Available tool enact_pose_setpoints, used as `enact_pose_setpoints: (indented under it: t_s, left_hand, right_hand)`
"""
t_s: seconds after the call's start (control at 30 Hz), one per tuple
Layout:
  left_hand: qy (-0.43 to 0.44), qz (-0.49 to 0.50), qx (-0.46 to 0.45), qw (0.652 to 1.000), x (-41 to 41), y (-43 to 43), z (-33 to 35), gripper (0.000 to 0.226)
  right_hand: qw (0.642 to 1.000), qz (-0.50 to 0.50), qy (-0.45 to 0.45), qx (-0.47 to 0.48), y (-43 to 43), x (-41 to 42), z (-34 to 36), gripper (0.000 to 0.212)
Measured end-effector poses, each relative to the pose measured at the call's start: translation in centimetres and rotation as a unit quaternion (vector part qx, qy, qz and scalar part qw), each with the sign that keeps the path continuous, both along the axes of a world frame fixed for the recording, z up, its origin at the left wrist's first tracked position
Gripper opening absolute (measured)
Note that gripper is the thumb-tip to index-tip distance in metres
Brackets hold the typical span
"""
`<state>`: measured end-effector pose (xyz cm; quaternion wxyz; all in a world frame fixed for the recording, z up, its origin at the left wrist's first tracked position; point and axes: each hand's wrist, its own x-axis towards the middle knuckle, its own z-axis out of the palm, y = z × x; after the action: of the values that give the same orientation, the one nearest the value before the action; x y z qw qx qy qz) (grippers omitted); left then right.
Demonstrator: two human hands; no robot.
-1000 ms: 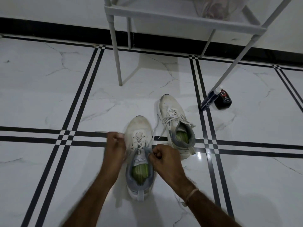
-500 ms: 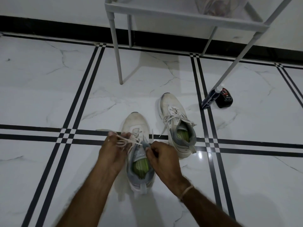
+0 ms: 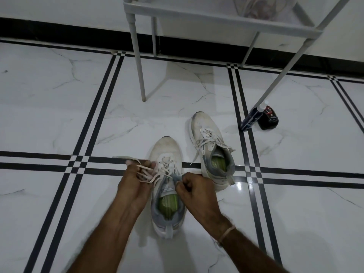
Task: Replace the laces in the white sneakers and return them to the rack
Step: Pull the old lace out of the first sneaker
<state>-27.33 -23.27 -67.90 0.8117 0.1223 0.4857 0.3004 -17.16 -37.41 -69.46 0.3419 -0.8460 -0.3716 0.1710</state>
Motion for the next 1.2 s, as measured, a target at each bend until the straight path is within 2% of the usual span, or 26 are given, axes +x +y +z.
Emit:
enact_pose_setpoints:
  t_s: [0.03,0.07,0.1,0.13,0.17,0.2,0.23,0.27,0.33,0.37,0.4,0.43,0.47,0.5,0.53,0.57,0.63,0.67,0.7,0.73,0.8,0.9,1.03,1.13,1.2]
  left_hand:
    - [-0.039,0.048,-0.053,0.997,-0.2,0.1,-0.2,0.051]
    - [-0.042,0.067,-0.053,0.995,-0.4,0.2,-0.2,0.050]
    - [0.003,0.041,0.011,0.999,-0.8,0.4,-0.2,0.045]
    - [0.095,-0.041,0.144,0.984,-1.3,0.4,-0.4,0.035]
    - [0.197,-0.160,0.312,0.916,-1.8,0.3,-0.7,0.024]
    - [0.268,-0.275,0.462,0.799,-2.3,0.2,-1.4,0.017]
    - [0.303,-0.353,0.559,0.687,-2.7,0.4,-2.0,0.019]
    - [0.308,-0.390,0.606,0.621,-2.8,0.7,-2.4,0.020]
    - [0.304,-0.414,0.637,0.575,-3.0,1.1,-2.1,0.024]
    - [0.298,-0.411,0.638,0.579,-2.9,1.2,-2.0,0.025]
    - [0.286,-0.385,0.627,0.614,-2.8,0.9,-1.4,0.024]
    - [0.271,-0.339,0.576,0.693,-2.8,0.5,-1.1,0.021]
    - [0.248,-0.273,0.497,0.786,-2.7,0.2,-1.1,0.021]
    - [0.250,-0.210,0.402,0.856,-2.6,0.0,-1.0,0.022]
    - [0.275,-0.176,0.334,0.884,-2.6,0.0,-1.2,0.022]
    - [0.332,-0.187,0.310,0.871,-2.7,0.0,-1.6,0.023]
    - [0.435,-0.272,0.343,0.787,-3.4,-0.8,-2.0,0.047]
    - [0.441,-0.307,0.392,0.747,-3.6,-1.5,-1.9,0.053]
    - [0.426,-0.331,0.441,0.717,-3.7,-2.1,-1.6,0.054]
    - [0.399,-0.341,0.480,0.703,-3.7,-2.6,-1.4,0.049]
    - [0.354,-0.326,0.528,0.700,-4.1,-3.1,-1.3,0.037]
    - [0.335,-0.298,0.566,0.692,-4.6,-2.8,-1.1,0.020]
    - [0.347,-0.304,0.606,0.648,-3.9,-2.9,-0.8,0.016]
    - [0.361,-0.307,0.597,0.647,-3.3,-3.1,-0.9,0.012]
    - [0.359,-0.312,0.597,0.646,-3.4,-3.4,-1.0,0.009]
  right_hand:
    - [1.000,-0.001,0.004,0.004,0.0,0.0,0.0,0.044]
    - [1.000,-0.005,0.008,0.004,0.0,-0.1,0.0,0.043]
    - [1.000,-0.007,0.012,0.004,0.0,-0.1,0.0,0.043]
    - [1.000,-0.006,0.015,0.004,0.0,-0.1,-0.1,0.043]
    - [1.000,-0.004,0.018,0.007,-0.1,-0.1,-0.2,0.045]
    - [1.000,-0.003,0.019,0.008,-0.2,-0.1,-0.2,0.046]
    - [1.000,-0.003,0.018,0.008,-0.3,-0.1,-0.3,0.047]
    - [1.000,-0.003,0.018,0.009,-0.3,0.0,-0.3,0.046]
    - [1.000,-0.006,0.025,0.011,-0.3,0.0,-0.2,0.043]
    - [1.000,-0.008,0.023,0.014,-0.3,0.0,-0.1,0.041]
    - [1.000,-0.007,0.022,0.016,-0.3,0.1,0.0,0.040]
    - [1.000,-0.004,0.025,0.018,-0.3,0.1,0.1,0.041]
    - [0.999,-0.005,0.028,0.018,-0.4,0.1,0.2,0.044]
    - [0.999,-0.008,0.028,0.017,-0.4,0.1,0.3,0.046]
    - [0.999,-0.014,0.030,0.013,-0.5,0.2,0.3,0.047]
    - [0.999,-0.017,0.032,0.010,-0.6,0.2,0.4,0.042]
    - [0.999,-0.003,0.049,0.004,-0.6,0.0,0.7,0.013]
    - [0.999,0.004,0.044,-0.001,-0.6,0.0,1.0,0.011]
    - [1.000,0.022,0.021,-0.007,-0.5,-0.1,1.3,0.025]
    - [0.999,0.048,-0.004,-0.011,-0.3,-0.1,1.4,0.034]
    - [0.995,0.092,-0.033,-0.012,0.4,0.1,1.6,0.040]
    - [0.990,0.126,-0.061,-0.035,1.6,0.8,1.6,0.036]
    - [0.983,0.135,-0.107,-0.068,3.1,1.0,1.6,0.023]
    - [0.974,0.145,-0.158,-0.075,3.2,0.6,1.2,0.015]
    - [0.979,0.156,-0.127,-0.041,2.7,0.7,0.6,0.007]
